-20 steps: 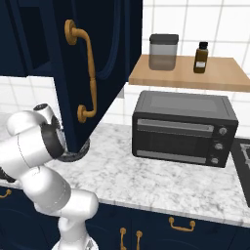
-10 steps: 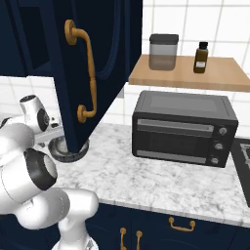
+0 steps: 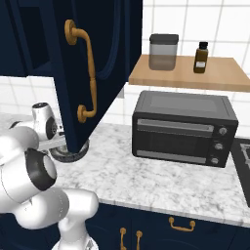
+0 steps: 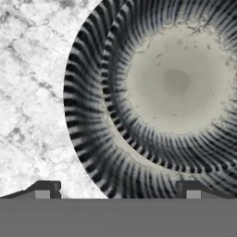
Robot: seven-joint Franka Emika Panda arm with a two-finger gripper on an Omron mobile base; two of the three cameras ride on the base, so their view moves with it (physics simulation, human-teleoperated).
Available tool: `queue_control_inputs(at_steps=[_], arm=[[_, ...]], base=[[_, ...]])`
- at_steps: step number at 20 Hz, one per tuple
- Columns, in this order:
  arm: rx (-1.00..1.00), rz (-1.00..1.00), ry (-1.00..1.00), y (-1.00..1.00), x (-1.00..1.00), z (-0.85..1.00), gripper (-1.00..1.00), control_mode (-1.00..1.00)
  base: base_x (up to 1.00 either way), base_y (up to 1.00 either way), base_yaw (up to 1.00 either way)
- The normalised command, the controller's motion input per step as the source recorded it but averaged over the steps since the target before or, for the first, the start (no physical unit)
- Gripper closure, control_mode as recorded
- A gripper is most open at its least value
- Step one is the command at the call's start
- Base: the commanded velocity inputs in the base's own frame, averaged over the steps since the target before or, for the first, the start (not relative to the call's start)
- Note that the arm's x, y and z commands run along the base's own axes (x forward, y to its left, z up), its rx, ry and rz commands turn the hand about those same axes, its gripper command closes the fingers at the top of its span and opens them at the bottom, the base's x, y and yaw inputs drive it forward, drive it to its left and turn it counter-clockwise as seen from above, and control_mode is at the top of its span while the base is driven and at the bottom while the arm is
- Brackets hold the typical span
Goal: Pick up the bowls on the counter and stack them on top of one another in the open cabinet. Place the smaller bowl on top of the larger bowl.
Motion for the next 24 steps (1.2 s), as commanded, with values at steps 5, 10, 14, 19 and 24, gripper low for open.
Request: queue_control_inputs(at_steps=[5,10,14,19,24], arm=[[-0.06,0.05,0.00,0.00,0.18,-0.19,-1.00,-1.00],[-0.03,0.11,0.00,0.00,0.00,-0.29,-1.00,-1.00],[-0.05,0.14,0.00,0.00,0.05,-0.14,-1.00,-1.00],[-0.10,0.14,-0.05,0.00,0.10,-0.10,-1.00,-1.00],[-0.10,0.13,-0.09,0.00,-0.02,-0.08,-1.00,-1.00]], base=[[0.00,0.00,0.00],[0.00,0.00,0.00],[0.00,0.00,0.00],[0.00,0.00,0.00],[0.00,0.00,0.00]])
